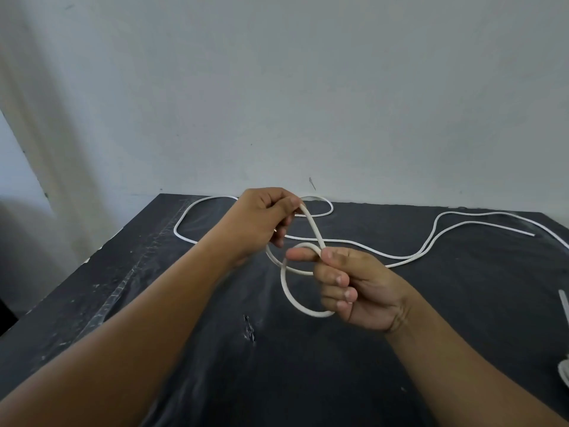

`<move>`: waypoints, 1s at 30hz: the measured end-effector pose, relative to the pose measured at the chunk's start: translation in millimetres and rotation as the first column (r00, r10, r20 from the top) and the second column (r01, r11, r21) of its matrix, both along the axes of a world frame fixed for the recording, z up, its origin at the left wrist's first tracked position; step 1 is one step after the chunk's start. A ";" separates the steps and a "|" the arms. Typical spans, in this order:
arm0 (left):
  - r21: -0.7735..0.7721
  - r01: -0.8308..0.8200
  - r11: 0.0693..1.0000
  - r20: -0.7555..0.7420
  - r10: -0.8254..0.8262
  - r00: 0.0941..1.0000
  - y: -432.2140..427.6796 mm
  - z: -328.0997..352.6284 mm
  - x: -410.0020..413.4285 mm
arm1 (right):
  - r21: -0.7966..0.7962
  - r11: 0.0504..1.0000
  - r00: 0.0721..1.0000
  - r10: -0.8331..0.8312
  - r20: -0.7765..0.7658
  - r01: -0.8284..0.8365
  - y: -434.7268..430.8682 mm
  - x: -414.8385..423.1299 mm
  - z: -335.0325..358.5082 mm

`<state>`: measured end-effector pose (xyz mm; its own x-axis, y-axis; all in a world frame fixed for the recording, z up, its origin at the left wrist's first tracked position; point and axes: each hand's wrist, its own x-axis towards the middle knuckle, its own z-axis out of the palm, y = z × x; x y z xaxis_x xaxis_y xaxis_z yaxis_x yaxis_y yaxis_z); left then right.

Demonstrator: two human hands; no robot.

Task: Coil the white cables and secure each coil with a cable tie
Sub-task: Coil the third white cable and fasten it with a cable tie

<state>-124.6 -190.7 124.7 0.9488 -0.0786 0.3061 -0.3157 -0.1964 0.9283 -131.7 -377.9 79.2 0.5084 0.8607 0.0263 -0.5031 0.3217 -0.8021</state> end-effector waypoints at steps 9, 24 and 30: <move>0.003 -0.018 1.000 -0.115 0.018 0.993 12.3 -46.1 5.7 | -0.020 0.907 0.890 -0.416 -0.186 0.420 -9.1 8.4 23.6; 0.573 -0.281 0.770 0.293 0.127 0.948 41.0 -32.6 3.7 | 0.099 0.642 0.649 -0.751 -0.121 0.760 -30.6 50.9 78.9; 0.702 -0.244 0.669 0.450 -0.151 0.880 6.6 -20.2 -7.8 | -0.044 0.685 0.685 -0.721 0.110 0.728 1.4 47.8 54.1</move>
<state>-132.4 -184.1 104.4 0.7295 -0.4184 0.5411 -0.6080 -0.7591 0.2327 -83.9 -376.5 133.3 0.9732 0.2257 0.0445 -0.0751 0.4943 -0.8660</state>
